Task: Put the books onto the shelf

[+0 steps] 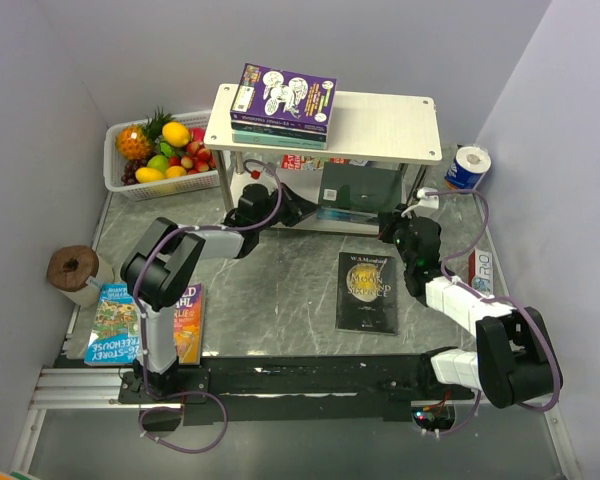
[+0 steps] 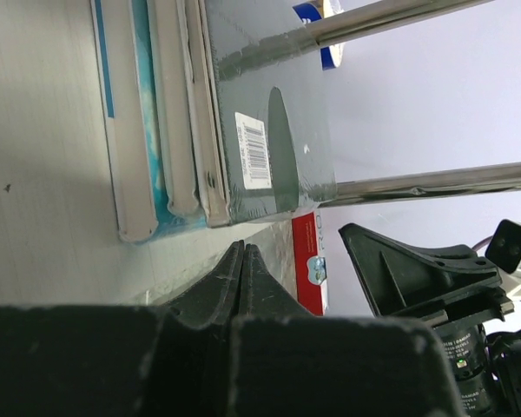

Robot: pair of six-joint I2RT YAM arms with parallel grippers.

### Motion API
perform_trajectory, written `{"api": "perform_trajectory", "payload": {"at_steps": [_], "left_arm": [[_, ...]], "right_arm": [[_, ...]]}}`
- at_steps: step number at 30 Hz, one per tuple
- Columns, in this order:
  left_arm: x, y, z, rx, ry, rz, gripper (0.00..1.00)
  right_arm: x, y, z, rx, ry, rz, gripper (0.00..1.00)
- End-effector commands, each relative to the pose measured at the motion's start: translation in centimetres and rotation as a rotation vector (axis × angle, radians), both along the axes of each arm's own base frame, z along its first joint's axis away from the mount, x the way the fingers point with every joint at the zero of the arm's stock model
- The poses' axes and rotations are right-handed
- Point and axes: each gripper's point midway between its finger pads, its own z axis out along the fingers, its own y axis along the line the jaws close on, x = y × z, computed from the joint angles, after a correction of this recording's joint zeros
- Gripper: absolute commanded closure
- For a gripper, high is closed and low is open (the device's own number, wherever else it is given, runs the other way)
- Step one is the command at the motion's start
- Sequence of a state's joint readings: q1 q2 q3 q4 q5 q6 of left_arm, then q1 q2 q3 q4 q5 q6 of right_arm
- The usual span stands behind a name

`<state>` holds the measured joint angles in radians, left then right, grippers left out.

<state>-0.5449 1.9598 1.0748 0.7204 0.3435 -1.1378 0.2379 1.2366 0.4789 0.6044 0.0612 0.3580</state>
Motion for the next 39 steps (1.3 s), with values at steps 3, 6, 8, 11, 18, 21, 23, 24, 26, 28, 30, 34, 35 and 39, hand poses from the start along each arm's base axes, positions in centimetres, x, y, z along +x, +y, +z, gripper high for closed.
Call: {"api": "perform_trajectory", "payload": {"at_steps": [3, 6, 8, 11, 18, 21, 23, 24, 26, 28, 30, 34, 35, 39], "left_arm": [[0.9, -1.2, 1.9, -0.027, -0.060, -0.019, 0.98], [1.1, -1.2, 1.9, -0.028, -0.061, -0.018, 0.99], [1.2, -1.3, 1.9, -0.028, -0.061, -0.016, 0.98], [1.3, -1.4, 1.8, -0.027, -0.060, -0.018, 0.99], [1.8, -1.2, 1.8, -0.032, -0.062, -0.004, 0.99], [2.3, -0.2, 3.1, -0.049, -0.075, 0.017, 0.99], [2.9, 1.1, 4.8, -0.064, -0.105, 0.046, 0.99], [3.0, 1.5, 5.1, -0.060, -0.112, 0.058, 0.99], [3.5, 2.7, 6.2, -0.054, -0.142, 0.093, 0.99], [3.9, 3.3, 6.7, -0.046, -0.148, 0.108, 0.97], [4.1, 3.8, 7.1, -0.049, -0.151, 0.114, 0.96], [2.9, 4.3, 7.0, -0.033, -0.143, 0.111, 0.91], [2.1, 4.9, 6.8, -0.008, -0.135, 0.123, 0.91], [-1.1, 6.7, 3.8, 0.153, -0.056, 0.170, 0.85]], "right_arm": [[0.7, 0.1, 3.7, 0.014, -0.089, -0.012, 1.00], [0.7, 0.0, 3.8, 0.015, -0.092, -0.015, 1.00], [0.6, 0.0, 3.7, 0.016, -0.090, -0.013, 1.00], [0.6, 0.0, 3.7, 0.017, -0.089, -0.014, 1.00], [0.4, -0.2, 4.2, 0.019, -0.101, -0.023, 1.00], [-0.3, -1.2, 5.3, 0.037, -0.125, -0.073, 1.00], [-1.1, -2.5, 6.8, 0.081, -0.143, -0.149, 1.00], [-1.6, -3.2, 6.3, 0.105, -0.110, -0.196, 1.00], [-2.2, -4.8, 7.6, 0.121, -0.139, -0.273, 0.98], [-2.6, -5.4, 7.5, 0.135, -0.127, -0.309, 0.87], [-2.7, -5.4, 7.5, 0.140, -0.115, -0.313, 0.82], [-3.5, -4.2, 6.3, 0.114, -0.055, -0.229, 0.69], [-3.8, -3.3, 6.1, 0.119, -0.043, -0.183, 0.67], [-5.9, -2.1, 4.4, 0.145, 0.017, -0.104, 0.61]]}}
